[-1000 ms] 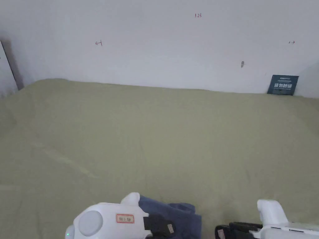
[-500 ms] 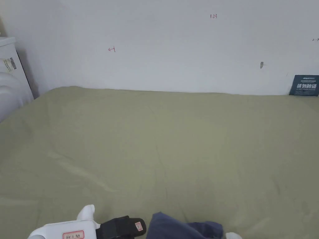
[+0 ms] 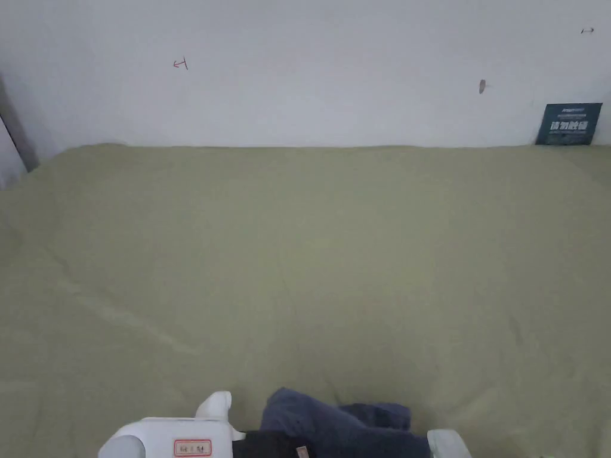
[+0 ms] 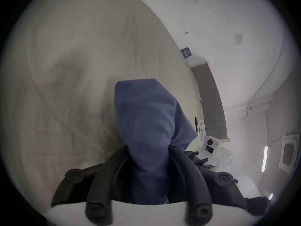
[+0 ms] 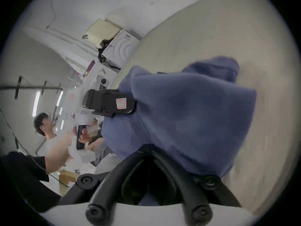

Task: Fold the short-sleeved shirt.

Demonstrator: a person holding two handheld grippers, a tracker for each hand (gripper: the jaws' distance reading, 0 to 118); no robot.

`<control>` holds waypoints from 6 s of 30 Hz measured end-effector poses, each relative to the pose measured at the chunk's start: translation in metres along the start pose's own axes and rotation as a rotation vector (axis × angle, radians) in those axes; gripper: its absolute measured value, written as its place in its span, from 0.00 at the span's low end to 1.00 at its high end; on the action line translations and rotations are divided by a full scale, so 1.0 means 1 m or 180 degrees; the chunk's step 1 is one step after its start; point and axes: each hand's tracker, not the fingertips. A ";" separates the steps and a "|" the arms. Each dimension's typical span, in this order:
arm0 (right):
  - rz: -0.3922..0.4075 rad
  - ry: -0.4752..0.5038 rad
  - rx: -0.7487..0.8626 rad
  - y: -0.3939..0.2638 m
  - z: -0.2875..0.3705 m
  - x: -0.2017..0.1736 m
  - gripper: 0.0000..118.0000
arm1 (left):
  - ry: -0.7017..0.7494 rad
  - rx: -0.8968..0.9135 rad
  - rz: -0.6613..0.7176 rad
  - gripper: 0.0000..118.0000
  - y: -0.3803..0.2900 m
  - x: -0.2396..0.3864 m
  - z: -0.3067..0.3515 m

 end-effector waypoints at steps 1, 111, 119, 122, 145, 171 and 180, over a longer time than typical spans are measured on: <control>0.0064 -0.0037 0.0014 0.002 0.004 -0.006 0.01 | -0.0009 -0.0025 -0.0089 0.26 0.004 0.004 0.006; 0.1127 -0.3553 0.3089 -0.018 0.182 -0.171 1.00 | 0.2036 0.3051 -0.1978 1.00 -0.108 0.229 0.091; 0.1221 -0.3567 0.3029 -0.019 0.177 -0.171 1.00 | 0.2080 0.2984 -0.2055 1.00 -0.110 0.227 0.080; 0.1207 -0.3527 0.3042 -0.019 0.176 -0.170 1.00 | 0.2058 0.2958 -0.2042 1.00 -0.108 0.225 0.077; 0.1128 -0.3547 0.3036 -0.014 0.177 -0.164 1.00 | 0.2073 0.2927 -0.2093 1.00 -0.105 0.229 0.069; 0.1005 -0.3348 0.3219 -0.010 0.189 -0.165 1.00 | 0.2034 0.2958 -0.2124 1.00 -0.103 0.232 0.070; 0.1138 -0.3391 0.3102 -0.009 0.186 -0.167 1.00 | 0.2031 0.2956 -0.2094 1.00 -0.097 0.233 0.072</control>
